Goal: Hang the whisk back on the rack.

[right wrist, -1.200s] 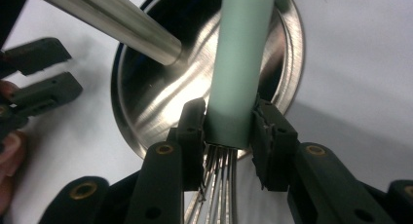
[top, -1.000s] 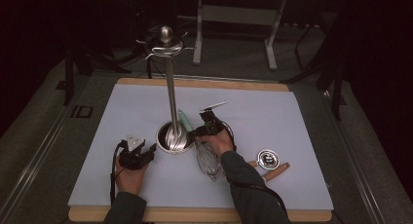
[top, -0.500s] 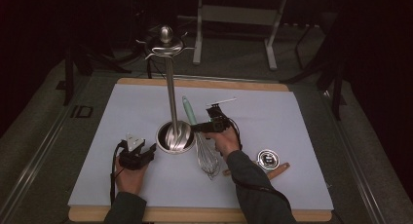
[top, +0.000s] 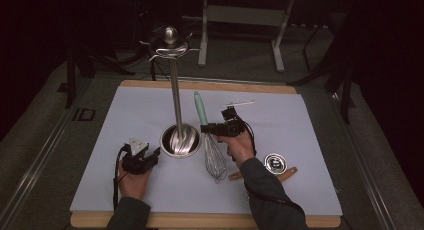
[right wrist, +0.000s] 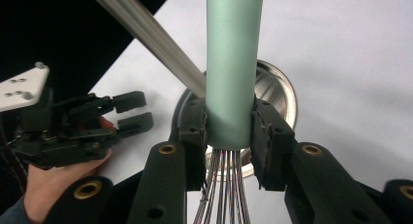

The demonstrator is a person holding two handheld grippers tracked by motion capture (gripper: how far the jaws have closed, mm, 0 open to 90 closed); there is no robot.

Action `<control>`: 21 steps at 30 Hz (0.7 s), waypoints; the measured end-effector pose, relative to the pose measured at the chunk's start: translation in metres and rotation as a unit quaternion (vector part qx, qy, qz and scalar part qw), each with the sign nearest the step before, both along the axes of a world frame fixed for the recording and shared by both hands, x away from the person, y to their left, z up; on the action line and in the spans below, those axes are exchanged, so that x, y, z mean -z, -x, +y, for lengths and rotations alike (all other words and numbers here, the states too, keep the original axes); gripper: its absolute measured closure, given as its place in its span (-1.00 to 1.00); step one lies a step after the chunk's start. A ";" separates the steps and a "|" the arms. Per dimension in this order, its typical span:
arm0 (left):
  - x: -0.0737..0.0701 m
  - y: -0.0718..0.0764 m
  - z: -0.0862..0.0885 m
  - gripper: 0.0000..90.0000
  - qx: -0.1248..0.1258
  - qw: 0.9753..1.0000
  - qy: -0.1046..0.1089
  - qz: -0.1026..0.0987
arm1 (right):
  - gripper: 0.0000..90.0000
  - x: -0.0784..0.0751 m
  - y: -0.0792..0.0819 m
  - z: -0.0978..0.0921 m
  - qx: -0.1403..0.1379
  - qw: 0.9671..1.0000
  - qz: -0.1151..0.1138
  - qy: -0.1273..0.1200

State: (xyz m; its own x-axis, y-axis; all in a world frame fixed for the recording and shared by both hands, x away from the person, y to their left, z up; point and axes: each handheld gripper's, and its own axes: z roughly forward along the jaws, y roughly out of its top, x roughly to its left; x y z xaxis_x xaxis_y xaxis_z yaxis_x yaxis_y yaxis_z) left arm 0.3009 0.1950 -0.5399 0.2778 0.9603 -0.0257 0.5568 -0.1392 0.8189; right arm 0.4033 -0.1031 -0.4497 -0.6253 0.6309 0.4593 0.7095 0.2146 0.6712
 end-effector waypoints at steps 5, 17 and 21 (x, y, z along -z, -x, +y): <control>0.000 0.000 0.000 0.15 0.000 1.000 -0.001 0.000 | 0.55 -0.008 0.006 0.002 -0.005 1.000 -0.013 -0.004; 0.000 0.000 0.001 0.14 -0.001 1.000 0.002 0.000 | 0.55 -0.023 0.020 0.004 -0.010 0.998 -0.060 0.011; 0.000 0.000 0.001 0.14 -0.001 1.000 0.002 0.000 | 0.55 -0.030 0.024 0.004 -0.013 0.997 -0.072 0.009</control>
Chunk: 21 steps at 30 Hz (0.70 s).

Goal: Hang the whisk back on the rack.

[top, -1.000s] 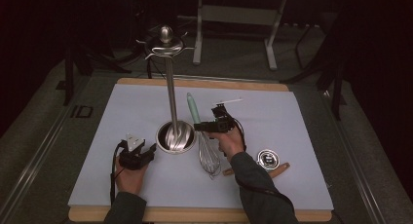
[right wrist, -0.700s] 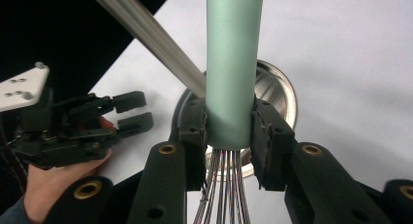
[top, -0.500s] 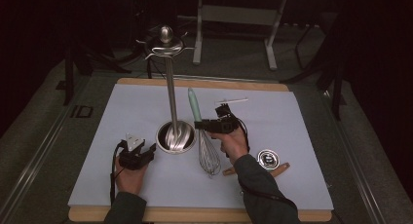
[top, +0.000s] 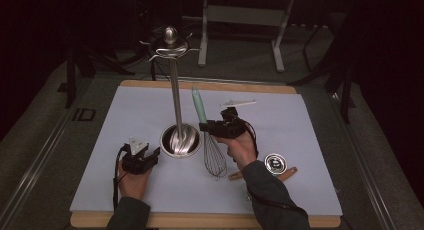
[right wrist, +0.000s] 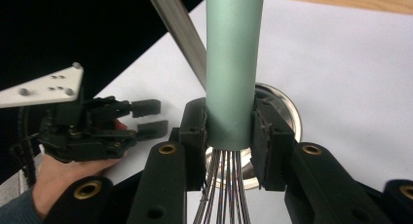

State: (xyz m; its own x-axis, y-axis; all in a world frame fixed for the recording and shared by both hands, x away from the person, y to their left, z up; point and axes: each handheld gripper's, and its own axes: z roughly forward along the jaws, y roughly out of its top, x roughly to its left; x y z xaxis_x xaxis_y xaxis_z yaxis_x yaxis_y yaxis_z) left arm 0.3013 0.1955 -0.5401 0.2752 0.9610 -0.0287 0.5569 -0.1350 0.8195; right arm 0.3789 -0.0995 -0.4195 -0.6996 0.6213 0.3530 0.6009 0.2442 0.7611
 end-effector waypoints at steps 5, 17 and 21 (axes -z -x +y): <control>0.000 0.000 0.000 0.14 0.000 1.000 0.000 0.000 | 0.55 -0.010 0.005 0.002 -0.008 1.000 -0.015 -0.004; 0.000 0.000 0.000 0.14 0.000 1.000 0.000 0.000 | 0.55 -0.031 0.018 0.005 -0.031 0.998 -0.051 -0.014; 0.000 0.000 0.000 0.14 0.000 1.000 0.000 0.000 | 0.55 -0.039 0.023 0.006 -0.041 0.997 -0.063 -0.018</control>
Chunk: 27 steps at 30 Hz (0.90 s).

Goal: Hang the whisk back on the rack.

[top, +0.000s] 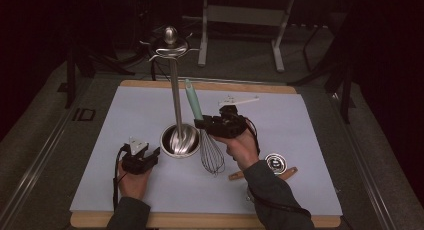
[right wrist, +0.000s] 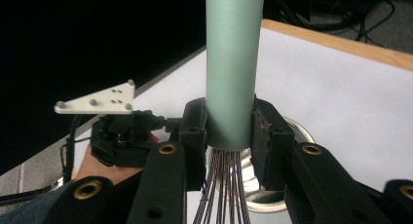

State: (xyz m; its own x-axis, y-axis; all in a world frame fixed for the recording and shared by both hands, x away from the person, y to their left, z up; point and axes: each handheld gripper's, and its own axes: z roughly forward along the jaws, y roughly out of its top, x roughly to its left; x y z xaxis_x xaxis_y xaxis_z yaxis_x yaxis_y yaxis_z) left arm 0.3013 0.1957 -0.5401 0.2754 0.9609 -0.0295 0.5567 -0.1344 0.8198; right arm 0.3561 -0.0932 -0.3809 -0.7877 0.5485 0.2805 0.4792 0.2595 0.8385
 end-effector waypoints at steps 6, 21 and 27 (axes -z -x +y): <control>0.000 0.000 0.000 0.14 0.000 1.000 0.000 0.000 | 0.55 -0.012 0.007 -0.002 -0.012 1.000 -0.018 -0.013; 0.000 0.000 0.000 0.14 0.000 1.000 0.000 -0.001 | 0.55 -0.046 0.024 -0.016 -0.034 0.996 -0.061 -0.046; 0.000 0.000 0.000 0.14 0.000 1.000 -0.001 0.000 | 0.55 -0.061 0.031 -0.019 -0.045 0.994 -0.078 -0.060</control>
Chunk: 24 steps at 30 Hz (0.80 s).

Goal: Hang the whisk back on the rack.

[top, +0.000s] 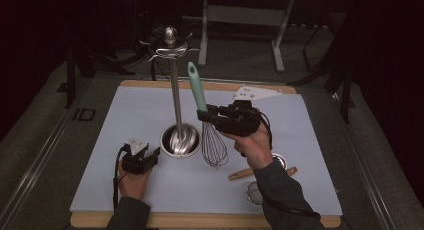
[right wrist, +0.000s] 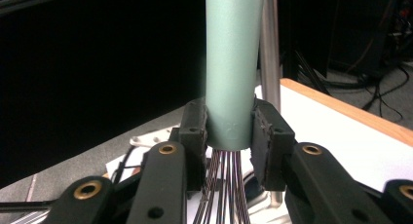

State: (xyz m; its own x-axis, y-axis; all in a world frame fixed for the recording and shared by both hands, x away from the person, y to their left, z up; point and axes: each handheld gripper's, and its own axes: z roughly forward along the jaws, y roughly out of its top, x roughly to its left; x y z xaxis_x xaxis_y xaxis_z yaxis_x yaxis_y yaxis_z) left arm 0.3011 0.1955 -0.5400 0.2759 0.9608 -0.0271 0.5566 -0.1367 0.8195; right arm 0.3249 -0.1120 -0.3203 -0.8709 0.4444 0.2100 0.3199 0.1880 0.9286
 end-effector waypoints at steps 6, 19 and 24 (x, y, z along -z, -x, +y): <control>0.000 0.000 0.000 0.14 0.000 1.000 0.000 0.000 | 0.55 -0.012 0.007 0.003 -0.011 1.000 -0.016 -0.009; 0.000 0.000 0.000 0.14 0.000 1.000 0.001 0.000 | 0.55 -0.020 0.013 0.016 -0.034 0.999 -0.027 -0.017; 0.000 0.000 0.000 0.14 0.000 1.000 0.001 0.000 | 0.55 -0.017 0.010 0.018 -0.031 0.999 -0.021 -0.020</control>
